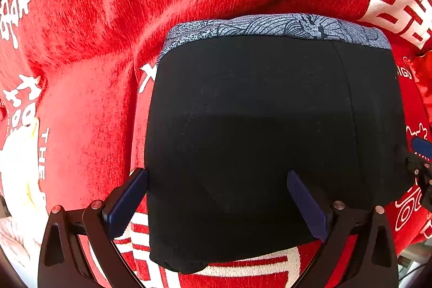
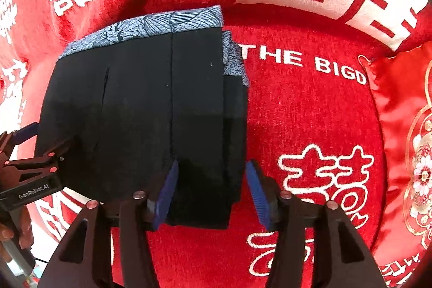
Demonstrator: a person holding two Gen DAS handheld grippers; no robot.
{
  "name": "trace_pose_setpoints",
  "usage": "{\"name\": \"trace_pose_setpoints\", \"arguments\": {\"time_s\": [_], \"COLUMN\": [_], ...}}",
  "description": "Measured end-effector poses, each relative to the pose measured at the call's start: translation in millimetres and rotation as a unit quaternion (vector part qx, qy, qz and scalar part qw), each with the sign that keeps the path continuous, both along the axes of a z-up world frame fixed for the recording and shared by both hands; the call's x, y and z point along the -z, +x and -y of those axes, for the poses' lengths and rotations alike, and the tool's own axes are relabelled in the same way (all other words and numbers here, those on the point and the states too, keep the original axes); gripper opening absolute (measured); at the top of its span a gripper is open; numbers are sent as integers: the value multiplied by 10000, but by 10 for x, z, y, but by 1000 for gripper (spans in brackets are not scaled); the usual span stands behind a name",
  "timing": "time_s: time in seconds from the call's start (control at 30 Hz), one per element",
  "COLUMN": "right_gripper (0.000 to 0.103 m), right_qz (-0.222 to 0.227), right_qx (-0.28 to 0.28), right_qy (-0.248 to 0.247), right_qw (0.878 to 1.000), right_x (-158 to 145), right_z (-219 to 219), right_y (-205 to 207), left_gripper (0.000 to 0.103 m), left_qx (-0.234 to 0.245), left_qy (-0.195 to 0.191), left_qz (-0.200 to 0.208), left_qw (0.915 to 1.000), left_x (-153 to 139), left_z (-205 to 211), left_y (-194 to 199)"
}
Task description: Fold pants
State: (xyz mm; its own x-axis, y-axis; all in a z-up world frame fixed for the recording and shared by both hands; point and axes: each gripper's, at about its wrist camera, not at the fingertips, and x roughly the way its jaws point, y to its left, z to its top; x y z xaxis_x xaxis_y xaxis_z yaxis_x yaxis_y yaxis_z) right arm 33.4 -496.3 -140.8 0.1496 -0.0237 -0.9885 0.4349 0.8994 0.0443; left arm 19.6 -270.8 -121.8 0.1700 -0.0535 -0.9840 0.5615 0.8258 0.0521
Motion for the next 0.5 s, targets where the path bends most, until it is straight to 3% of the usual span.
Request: {"name": "trace_pose_setpoints", "arguments": {"time_s": [0.2,0.37,0.5], "right_gripper": [61,64,75], "right_qz": [-2,-28,-69], "right_qx": [27,27,57], "right_qy": [-20,24,69], "right_qw": [10000,10000,9999], "right_x": [-14,-59,-108], "right_z": [6,34,81], "right_y": [-6,5,-16], "left_gripper": [103,103,103], "left_qx": [-82,-190,-247], "left_qy": [-36,-34,69], "left_qz": [-137,-516,-476], "left_qw": [9999,9985,9985], "left_x": [46,44,-61], "left_z": [-31,-77,-140], "left_y": [47,165,218]}}
